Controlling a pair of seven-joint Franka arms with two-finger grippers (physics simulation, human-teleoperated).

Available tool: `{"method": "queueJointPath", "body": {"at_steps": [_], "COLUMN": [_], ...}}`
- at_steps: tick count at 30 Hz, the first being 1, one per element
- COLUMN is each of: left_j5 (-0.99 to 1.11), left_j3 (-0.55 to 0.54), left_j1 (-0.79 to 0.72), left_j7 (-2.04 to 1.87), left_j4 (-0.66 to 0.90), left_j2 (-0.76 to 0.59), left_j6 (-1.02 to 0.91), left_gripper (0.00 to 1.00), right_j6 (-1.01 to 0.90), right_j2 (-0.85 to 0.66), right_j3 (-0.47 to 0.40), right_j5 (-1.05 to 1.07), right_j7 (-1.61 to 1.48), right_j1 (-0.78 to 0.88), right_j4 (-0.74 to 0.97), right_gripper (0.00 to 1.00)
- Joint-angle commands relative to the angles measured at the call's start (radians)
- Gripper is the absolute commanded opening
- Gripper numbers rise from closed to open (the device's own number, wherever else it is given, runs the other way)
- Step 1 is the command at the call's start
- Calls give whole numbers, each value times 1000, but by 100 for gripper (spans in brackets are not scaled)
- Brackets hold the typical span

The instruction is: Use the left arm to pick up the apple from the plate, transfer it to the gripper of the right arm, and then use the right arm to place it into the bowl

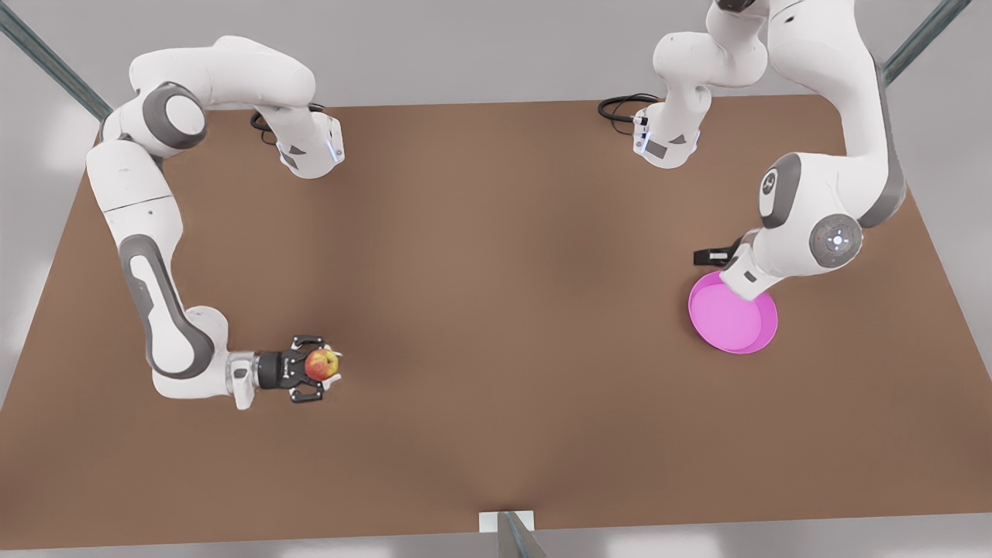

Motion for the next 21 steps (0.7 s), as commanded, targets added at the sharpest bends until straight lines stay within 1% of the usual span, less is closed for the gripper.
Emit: {"method": "queueJointPath", "body": {"at_steps": [1, 4, 6, 11, 14, 18, 21], "left_j5": [14, 42, 46, 48, 49, 49, 48], "left_j3": [-10, -14, -14, -14, -14, -26, -27], "left_j1": [-7, -10, -10, -10, -10, -10, -7], "left_j7": [109, 109, 108, 105, 105, 102, 102], "left_j4": [-2, 3, 3, 3, 3, 6, 11], "left_j2": [2, 5, 8, 13, 13, 11, 13], "left_j6": [-19, -19, -19, -21, -19, -26, -24], "left_gripper": [100, 100, 100, 100, 100, 100, 100], "right_j6": [-191, -275, -308, -407, -426, -446, -426], "right_j2": [-22, -41, -68, -70, -61, -36, -35], "right_j3": [1, 2, 2, 1, -4, -10, -10], "right_j5": [-178, -327, -411, -537, -600, -687, -741], "right_j7": [6, 1, 7, -17, -74, -102, -103], "right_j1": [-72, -187, -224, -347, -411, -445, -448], "right_j4": [-20, -3, 19, 66, 71, 112, 128], "right_gripper": [51, 51, 51, 52, 52, 52, 52]}}
